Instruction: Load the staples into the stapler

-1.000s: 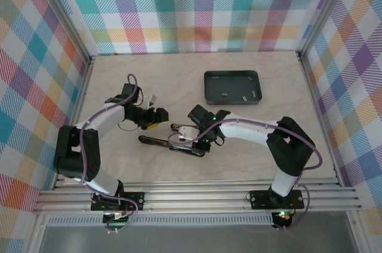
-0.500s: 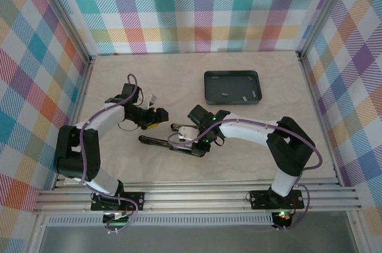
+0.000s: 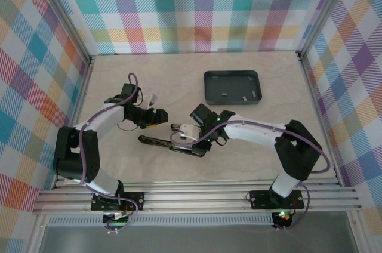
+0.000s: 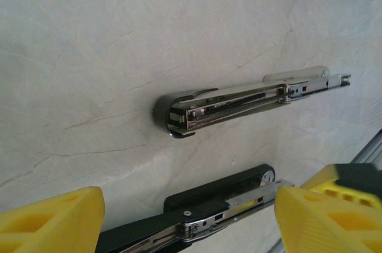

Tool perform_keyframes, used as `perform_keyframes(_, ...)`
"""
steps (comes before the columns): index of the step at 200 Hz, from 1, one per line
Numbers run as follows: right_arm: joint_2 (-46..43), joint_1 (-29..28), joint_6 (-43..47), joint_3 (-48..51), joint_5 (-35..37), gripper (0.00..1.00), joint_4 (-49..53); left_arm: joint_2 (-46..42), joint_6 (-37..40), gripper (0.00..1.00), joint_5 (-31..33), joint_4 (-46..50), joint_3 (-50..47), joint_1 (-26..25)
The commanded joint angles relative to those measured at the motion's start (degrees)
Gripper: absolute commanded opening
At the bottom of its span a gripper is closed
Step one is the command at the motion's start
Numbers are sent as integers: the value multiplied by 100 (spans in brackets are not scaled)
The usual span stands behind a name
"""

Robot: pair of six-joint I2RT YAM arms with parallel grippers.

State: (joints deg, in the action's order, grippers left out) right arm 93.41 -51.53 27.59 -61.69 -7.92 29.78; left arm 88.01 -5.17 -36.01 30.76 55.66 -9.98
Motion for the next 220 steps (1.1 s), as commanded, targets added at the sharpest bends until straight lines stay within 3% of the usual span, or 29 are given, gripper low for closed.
perform_keyframes(1,-673,-16,-828,234,145,41,-507,-542,1056,75,163,423,210,-15)
perform_keyframes(41,-1530,284,-3335,782,322,50,-1202,-1457,3163,70,356,649,347,-66)
perform_keyframes(61,-1840,337,-4341,993,196,51,-1410,-1750,4797,66,498,1115,419,-230)
perform_keyframes(92,-1910,425,-5492,995,140,52,-1116,-1594,6880,67,1038,2326,745,-514)
perform_keyframes(111,-1784,604,-6069,1022,-245,53,-980,-1409,7801,67,1626,2747,764,-601)
perform_keyframes(152,-1689,860,-7010,1399,-997,54,-1223,-1206,9036,69,3093,2526,239,-594)
perform_keyframes(174,-1533,912,-7136,1585,-1433,52,-1274,-814,9351,69,3266,2477,255,-498)
perform_keyframes(220,-1476,1021,-7143,1758,-1638,53,-1403,-145,9708,69,3282,2069,350,-404)
